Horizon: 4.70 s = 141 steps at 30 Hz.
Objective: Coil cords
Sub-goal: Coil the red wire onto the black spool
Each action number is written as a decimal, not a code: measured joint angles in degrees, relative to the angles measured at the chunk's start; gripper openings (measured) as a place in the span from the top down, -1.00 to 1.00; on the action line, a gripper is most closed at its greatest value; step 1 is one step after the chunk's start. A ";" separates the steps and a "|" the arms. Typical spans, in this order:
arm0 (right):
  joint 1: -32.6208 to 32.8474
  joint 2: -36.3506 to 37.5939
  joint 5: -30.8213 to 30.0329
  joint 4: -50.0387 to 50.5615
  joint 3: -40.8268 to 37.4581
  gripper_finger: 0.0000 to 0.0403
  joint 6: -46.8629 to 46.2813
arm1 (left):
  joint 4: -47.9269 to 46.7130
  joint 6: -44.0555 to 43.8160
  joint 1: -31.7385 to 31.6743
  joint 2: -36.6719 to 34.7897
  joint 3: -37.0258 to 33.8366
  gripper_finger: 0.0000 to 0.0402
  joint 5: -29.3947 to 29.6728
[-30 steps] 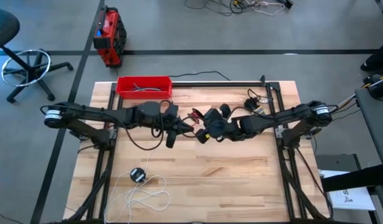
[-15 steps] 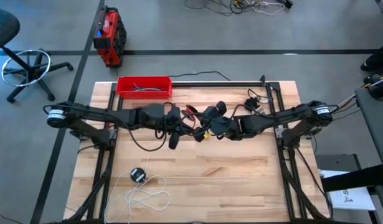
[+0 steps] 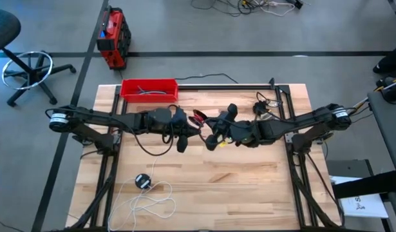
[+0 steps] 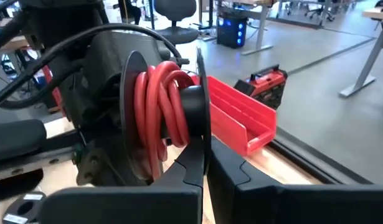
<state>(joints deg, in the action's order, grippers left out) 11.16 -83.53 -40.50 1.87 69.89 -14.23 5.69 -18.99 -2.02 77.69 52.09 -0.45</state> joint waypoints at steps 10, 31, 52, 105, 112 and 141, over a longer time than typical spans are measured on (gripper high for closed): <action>5.12 1.65 -1.10 -0.01 -0.01 1.00 4.61 | -1.18 1.16 0.09 -0.04 -0.21 1.00 -0.31; 8.72 2.67 -2.21 1.40 -0.04 1.00 7.44 | -0.55 3.08 0.09 -0.11 -2.78 1.00 0.23; 9.62 2.67 0.43 8.14 0.50 1.00 3.94 | -7.55 9.98 0.00 -6.71 -3.07 1.00 1.46; 2.25 -15.03 40.97 31.50 -7.43 1.00 -11.68 | 8.22 15.29 6.16 22.62 -3.09 0.96 -13.44; 1.56 -16.64 40.49 32.54 -7.39 1.00 -8.33 | 8.66 15.99 6.19 22.62 -3.07 0.96 -12.23; 0.45 -18.92 39.00 35.79 -6.72 1.00 -3.73 | 11.04 18.38 5.88 22.65 -3.05 0.41 -4.76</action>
<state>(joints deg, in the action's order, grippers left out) 11.62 -102.45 -1.50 37.66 63.17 -17.96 16.74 -0.61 3.86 100.34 49.04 -5.21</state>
